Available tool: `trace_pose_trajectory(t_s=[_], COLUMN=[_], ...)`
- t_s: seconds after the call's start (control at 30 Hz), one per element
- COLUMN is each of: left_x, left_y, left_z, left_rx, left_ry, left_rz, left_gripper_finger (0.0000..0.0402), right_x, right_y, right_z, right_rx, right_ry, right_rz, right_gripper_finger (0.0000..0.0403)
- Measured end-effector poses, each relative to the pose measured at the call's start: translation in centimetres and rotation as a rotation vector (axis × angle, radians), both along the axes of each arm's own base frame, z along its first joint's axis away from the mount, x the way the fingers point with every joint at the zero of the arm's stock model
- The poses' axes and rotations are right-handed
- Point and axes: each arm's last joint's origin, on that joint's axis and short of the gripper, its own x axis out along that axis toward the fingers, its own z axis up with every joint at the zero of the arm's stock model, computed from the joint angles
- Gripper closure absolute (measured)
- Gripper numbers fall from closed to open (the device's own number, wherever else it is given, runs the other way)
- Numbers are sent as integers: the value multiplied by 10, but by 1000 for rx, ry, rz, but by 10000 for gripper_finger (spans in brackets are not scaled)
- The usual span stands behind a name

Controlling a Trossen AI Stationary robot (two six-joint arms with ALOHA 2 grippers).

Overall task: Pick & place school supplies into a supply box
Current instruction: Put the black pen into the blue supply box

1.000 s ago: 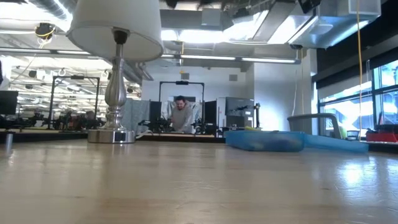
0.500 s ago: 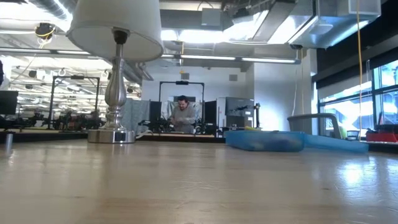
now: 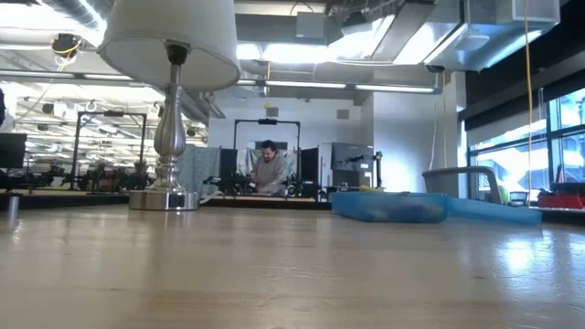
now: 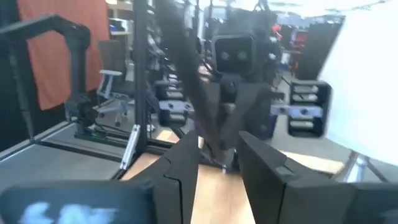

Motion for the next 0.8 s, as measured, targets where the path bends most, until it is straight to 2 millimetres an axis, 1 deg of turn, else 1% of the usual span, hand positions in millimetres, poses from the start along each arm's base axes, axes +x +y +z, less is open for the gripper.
trace_pose_trajectory(t_s=[0.17, 0.53, 0.63, 0.8], left_x=[0, 0, 0, 0], left_y=[1, 1, 1, 1], left_z=[0, 0, 0, -1], left_rx=[2, 2, 2, 1], left_ry=[0, 1, 1, 10], left_rz=[24, 26, 28, 49], left_gripper_finger=[377, 377, 377, 377], right_x=[1, -1, -1, -1], right_y=[2, 1, 1, 1], right_z=[4, 11, 11, 11], right_rx=[2, 9, 11, 5], right_ry=[-50, -126, -124, -126], right_rz=[50, 53, 53, 42], right_gripper_finger=[287, 289, 304, 355])
